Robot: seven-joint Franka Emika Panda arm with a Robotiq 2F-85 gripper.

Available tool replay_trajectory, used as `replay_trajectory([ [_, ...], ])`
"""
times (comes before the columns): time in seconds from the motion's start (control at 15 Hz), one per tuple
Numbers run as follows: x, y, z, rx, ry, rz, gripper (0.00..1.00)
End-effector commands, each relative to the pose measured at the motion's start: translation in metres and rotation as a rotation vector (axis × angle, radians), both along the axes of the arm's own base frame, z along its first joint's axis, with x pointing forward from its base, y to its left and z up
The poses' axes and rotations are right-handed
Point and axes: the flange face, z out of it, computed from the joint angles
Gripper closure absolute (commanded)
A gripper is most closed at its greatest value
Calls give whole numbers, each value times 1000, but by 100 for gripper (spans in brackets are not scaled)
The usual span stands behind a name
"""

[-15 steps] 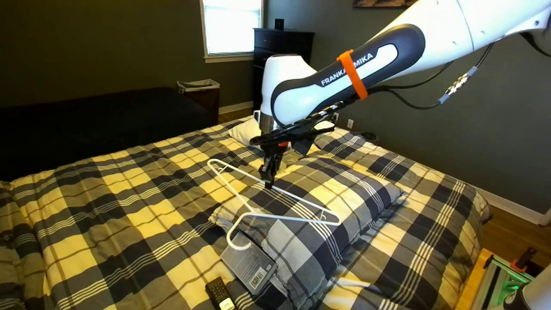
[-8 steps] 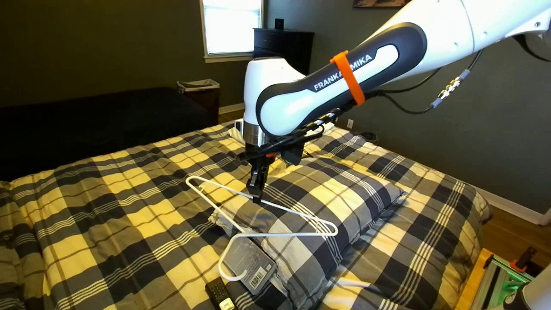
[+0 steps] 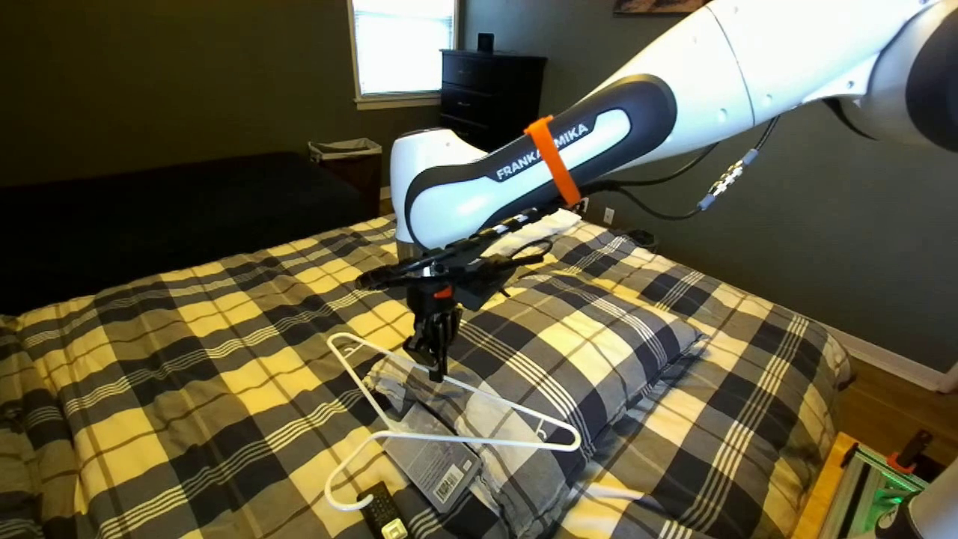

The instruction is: Put the hanger on the bed

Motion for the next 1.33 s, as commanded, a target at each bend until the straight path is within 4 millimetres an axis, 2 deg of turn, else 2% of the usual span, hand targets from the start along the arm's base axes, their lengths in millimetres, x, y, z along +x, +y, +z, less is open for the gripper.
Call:
replay_trajectory([
  [0.0,9,14,-10,-108,61,-158,98],
  [0.33,14,32,-19,-246,71,-386,98],
  [0.6,18,43,-37,-396,62,-530,98],
  [0.73,21,50,-51,-457,45,-503,98],
  [1.07,30,74,-81,-525,-33,-291,98],
  [1.27,34,82,-95,-532,-47,-281,98],
])
